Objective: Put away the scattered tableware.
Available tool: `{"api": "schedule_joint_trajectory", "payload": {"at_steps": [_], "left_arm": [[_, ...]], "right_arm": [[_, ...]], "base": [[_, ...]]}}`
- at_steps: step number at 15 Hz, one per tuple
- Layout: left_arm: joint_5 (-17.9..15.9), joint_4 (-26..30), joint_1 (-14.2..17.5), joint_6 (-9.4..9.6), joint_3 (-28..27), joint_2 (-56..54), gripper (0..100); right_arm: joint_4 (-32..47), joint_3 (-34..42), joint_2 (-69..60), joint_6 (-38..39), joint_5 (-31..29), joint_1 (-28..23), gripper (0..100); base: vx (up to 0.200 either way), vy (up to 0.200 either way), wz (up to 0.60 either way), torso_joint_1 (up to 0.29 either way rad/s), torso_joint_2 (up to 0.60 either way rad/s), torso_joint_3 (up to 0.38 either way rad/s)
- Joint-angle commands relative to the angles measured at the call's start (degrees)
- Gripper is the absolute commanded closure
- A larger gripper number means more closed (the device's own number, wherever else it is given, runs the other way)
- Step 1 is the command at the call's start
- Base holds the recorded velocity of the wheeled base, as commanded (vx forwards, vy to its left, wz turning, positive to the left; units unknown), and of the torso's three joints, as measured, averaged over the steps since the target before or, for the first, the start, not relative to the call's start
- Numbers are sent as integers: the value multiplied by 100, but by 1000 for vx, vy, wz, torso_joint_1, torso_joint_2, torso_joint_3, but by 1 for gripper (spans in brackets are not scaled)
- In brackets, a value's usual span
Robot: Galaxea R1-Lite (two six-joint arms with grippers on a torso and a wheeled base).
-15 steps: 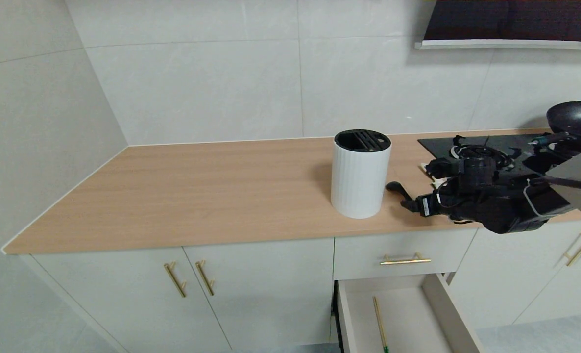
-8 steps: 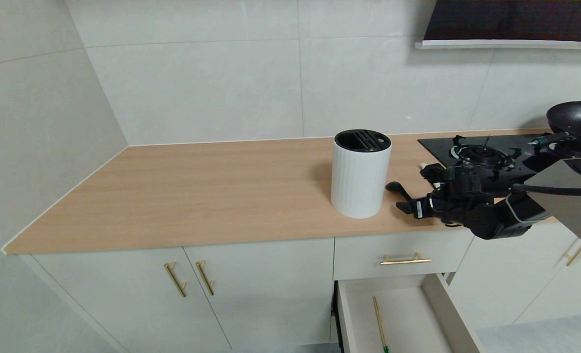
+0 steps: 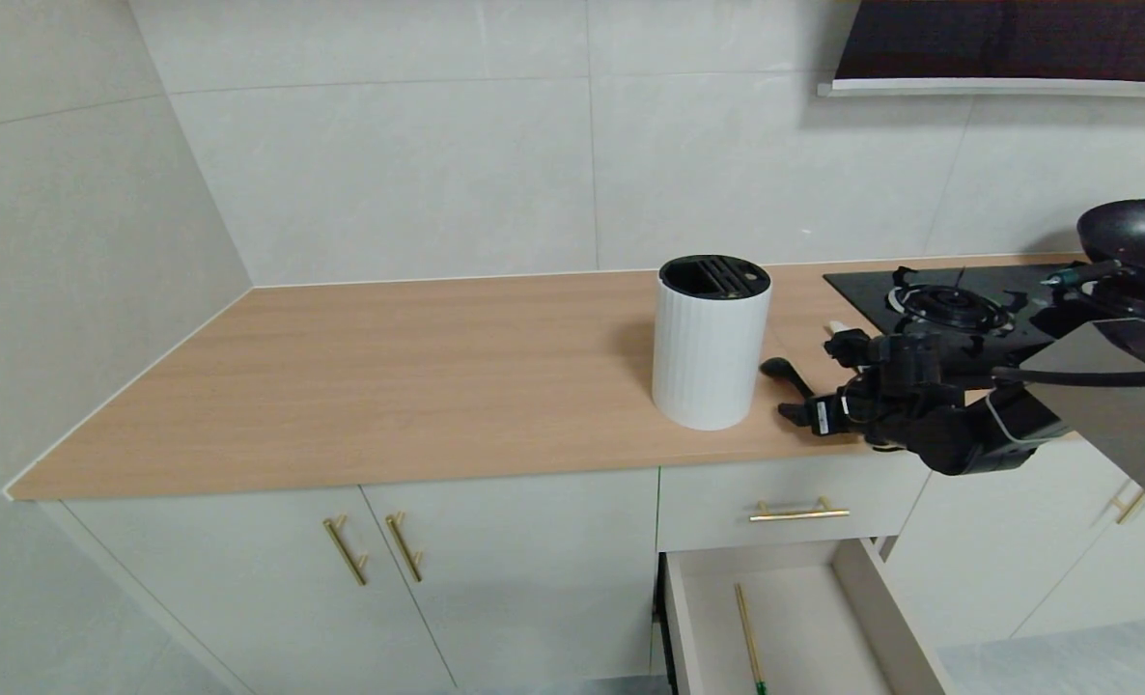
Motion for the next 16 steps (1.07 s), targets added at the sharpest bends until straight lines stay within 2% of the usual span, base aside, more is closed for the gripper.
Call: {"api": "schedule_joint_trajectory", "payload": {"at_steps": [1, 12, 14, 16], "left_arm": [[2, -1, 2, -1, 0, 2, 0], [2, -1, 2, -1, 0, 2, 0], [2, -1, 2, -1, 0, 2, 0], [2, -1, 2, -1, 0, 2, 0]], "right_arm": [[2, -15, 37, 16, 1, 3, 100], [10, -15, -139, 218, -60, -6, 100], [19, 292, -587, 561, -148, 12, 100], [2, 1004, -1282, 658, -166, 21, 100]], "base": [[0, 0, 0, 0, 0, 0], [0, 0, 0, 0, 0, 0], [0, 0, 0, 0, 0, 0], [0, 0, 0, 0, 0, 0]]}}
